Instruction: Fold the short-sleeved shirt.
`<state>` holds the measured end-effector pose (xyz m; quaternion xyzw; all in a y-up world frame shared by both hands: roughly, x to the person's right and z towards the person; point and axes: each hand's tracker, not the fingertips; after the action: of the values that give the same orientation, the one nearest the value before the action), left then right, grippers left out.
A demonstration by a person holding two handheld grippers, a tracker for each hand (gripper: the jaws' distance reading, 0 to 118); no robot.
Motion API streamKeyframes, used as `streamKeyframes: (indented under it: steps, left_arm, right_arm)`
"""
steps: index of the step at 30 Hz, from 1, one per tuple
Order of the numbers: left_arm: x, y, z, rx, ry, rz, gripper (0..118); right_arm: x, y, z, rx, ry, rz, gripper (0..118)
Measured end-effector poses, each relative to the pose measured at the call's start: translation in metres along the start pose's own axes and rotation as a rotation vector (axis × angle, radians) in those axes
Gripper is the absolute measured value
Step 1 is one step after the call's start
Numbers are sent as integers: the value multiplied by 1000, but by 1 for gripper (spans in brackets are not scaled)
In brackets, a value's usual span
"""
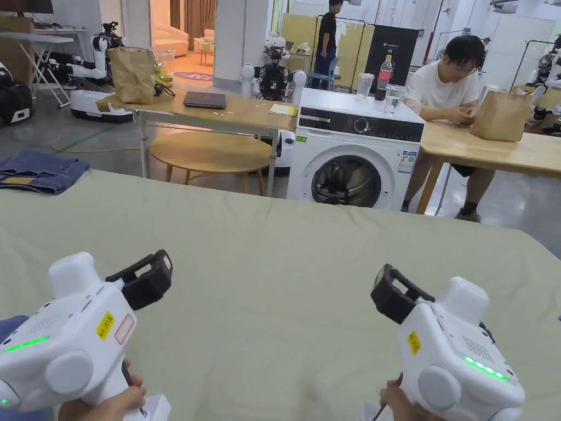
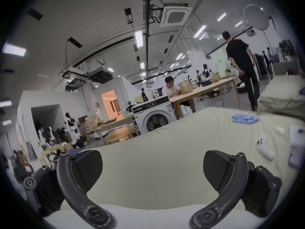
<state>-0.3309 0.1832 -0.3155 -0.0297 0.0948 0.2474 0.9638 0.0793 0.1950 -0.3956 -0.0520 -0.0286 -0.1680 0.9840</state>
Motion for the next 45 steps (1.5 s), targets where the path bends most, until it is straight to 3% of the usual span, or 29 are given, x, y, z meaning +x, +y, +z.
streamKeyframes:
  steps: [1, 2, 6, 8, 10, 12, 14, 16, 18, 20, 25, 27, 28, 30, 45]
  left_arm:
    - [5, 3, -2, 2, 18, -91, 113]
    - [12, 5, -3, -10, 30, -250, 113]
    - [54, -12, -10, 7, 159, -1125, 113]
    - [61, -32, -14, 54, 209, -1519, 113]
    - [57, -49, -16, 117, 206, -1809, 113]
    - [54, -57, -16, 155, 173, -1969, 113]
    - [51, -59, -13, 182, 145, -1996, 113]
    - [54, -58, -11, 180, 133, -1923, 113]
    - [57, -50, -9, 125, 127, -1723, 113]
    - [60, -39, -9, 66, 115, -1452, 113]
    - [46, -7, 1, 35, 25, -693, 113]
    - [38, -5, 6, 88, -7, -517, 113]
    - [35, -4, 8, 105, -11, -466, 113]
    - [35, -5, 13, 126, -3, -402, 113]
    - [41, -9, 9, 39, 4, -448, 113]
  right_arm:
    - [-4, 1, -2, 14, -7, 100, 118]
    - [-12, 1, -4, 26, -5, 253, 118]
    - [-51, -29, 0, 192, -4, 1114, 118]
    - [-56, -51, 4, 306, -6, 1457, 118]
    - [-55, -62, 6, 368, 20, 1666, 118]
    - [-51, -70, 10, 437, 28, 1818, 118]
    - [-50, -74, 13, 479, 11, 1871, 118]
    - [-51, -70, 14, 461, -7, 1816, 118]
    - [-57, -61, 14, 399, -36, 1649, 118]
    - [-61, -47, 13, 295, -34, 1407, 118]
    - [-45, -13, 8, 30, 52, 604, 118]
    - [-33, -13, 5, -15, 17, 377, 118]
    - [-29, -15, 5, -27, -8, 328, 118]
    - [-22, -20, 4, -26, -27, 292, 118]
    - [-38, -28, 16, -14, 33, 405, 118]
